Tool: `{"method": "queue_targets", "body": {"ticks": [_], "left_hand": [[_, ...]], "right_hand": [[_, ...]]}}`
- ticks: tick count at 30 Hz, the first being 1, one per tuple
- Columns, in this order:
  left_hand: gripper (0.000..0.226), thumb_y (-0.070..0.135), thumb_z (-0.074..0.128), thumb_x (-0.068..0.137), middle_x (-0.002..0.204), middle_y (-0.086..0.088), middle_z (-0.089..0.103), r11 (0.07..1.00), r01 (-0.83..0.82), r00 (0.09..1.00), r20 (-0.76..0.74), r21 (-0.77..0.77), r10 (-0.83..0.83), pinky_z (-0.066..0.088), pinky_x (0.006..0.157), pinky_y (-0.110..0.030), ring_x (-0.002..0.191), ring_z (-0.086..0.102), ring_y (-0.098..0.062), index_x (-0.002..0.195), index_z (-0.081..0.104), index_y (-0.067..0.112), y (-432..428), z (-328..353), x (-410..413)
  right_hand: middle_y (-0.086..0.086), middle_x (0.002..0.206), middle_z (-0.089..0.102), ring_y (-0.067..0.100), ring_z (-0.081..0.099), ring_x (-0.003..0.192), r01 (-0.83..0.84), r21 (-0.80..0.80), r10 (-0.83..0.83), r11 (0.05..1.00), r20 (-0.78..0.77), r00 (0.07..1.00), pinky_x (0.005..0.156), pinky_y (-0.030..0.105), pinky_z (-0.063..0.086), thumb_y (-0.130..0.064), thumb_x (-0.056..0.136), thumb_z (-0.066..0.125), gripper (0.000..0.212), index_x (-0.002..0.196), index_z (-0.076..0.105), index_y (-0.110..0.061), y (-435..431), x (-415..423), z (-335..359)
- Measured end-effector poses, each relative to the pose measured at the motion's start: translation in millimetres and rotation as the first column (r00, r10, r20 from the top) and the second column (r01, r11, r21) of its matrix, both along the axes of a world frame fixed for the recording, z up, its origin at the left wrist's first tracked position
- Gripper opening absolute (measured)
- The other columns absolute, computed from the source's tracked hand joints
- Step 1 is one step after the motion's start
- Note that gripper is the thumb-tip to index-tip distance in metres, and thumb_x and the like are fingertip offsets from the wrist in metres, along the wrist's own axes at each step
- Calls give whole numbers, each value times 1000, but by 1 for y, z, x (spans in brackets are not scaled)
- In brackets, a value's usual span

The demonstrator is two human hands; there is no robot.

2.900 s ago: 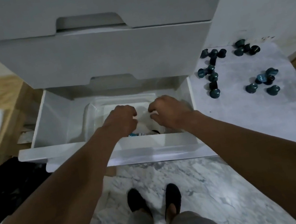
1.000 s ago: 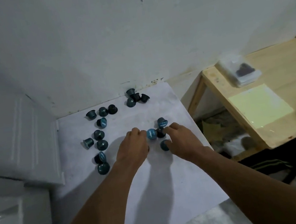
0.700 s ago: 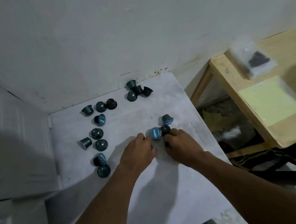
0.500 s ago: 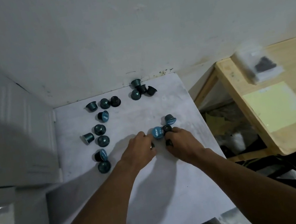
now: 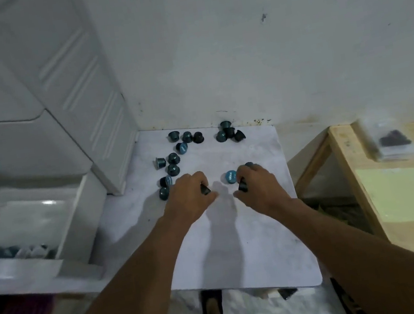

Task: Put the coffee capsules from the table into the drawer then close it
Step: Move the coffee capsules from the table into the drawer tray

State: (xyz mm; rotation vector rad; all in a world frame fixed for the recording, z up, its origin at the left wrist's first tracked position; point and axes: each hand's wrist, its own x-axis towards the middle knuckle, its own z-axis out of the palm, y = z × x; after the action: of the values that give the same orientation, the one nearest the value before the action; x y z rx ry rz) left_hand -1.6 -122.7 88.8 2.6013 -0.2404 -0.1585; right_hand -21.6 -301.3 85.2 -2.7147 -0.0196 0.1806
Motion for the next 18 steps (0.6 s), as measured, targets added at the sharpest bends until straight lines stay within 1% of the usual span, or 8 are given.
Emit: {"method": "queue_targets", "body": {"ticks": [2,4,6,8,9,11,14,18], "left_hand": [[32,45,74,75,84,2,67,995,-101,993,59,-15,102,46,67,-28,79,61,-17,90,64,18,7,16,-24],[32,44,75,73,83,2,69,982,-182,978,93,-49,186,50,72,-31,80,62,-17,88,66,18,15,30,-47],[29,37,77,71,83,-2,70,967,-235,965,101,-94,244,52,75,-35,81,64,-19,88,66,16,27,40,-68],[32,29,76,70,91,-5,68,951,-281,950,107,-131,295,51,74,-34,83,63,-21,95,64,16,41,50,-84],[38,26,75,69,97,-6,66,939,-305,942,98,-160,322,52,76,-34,86,62,-22,103,62,16,50,54,-90],[49,24,75,69,107,-7,61,922,-339,929,86,-187,360,51,82,-34,94,60,-23,115,60,14,69,61,-102],[43,31,73,66,98,-8,62,916,-375,909,139,-141,393,47,69,-28,85,61,-23,105,67,14,105,67,-115],[40,29,74,68,97,-7,61,902,-409,883,192,-138,429,48,72,-29,86,60,-23,104,67,15,161,79,-129]], "right_hand": [[9,98,54,27,49,81,-28,24,26,999,76,997,66,29,33,-28,81,70,32,100,51,-10,5,-16,14],[7,89,54,24,47,77,-40,52,33,998,137,990,64,31,36,-28,81,71,29,90,50,-10,12,-33,30],[9,87,58,26,51,78,-68,85,54,994,162,985,65,34,41,-26,80,71,28,85,50,-8,23,-47,41],[8,85,55,26,51,78,-108,95,91,990,172,981,62,31,35,-23,80,70,26,82,47,-11,39,-57,51],[7,85,53,26,50,79,-126,98,107,987,185,977,62,30,32,-22,80,69,25,83,46,-12,48,-60,56],[8,93,53,27,52,86,-173,103,147,980,222,964,67,29,33,-18,80,67,21,93,52,-10,69,-64,66],[10,111,55,28,53,103,-230,93,198,969,267,943,76,27,35,-18,82,64,34,114,56,-7,107,-67,77],[12,108,58,26,53,103,-291,98,245,952,326,913,76,25,34,-17,79,67,36,112,60,-5,170,-66,84]]}}
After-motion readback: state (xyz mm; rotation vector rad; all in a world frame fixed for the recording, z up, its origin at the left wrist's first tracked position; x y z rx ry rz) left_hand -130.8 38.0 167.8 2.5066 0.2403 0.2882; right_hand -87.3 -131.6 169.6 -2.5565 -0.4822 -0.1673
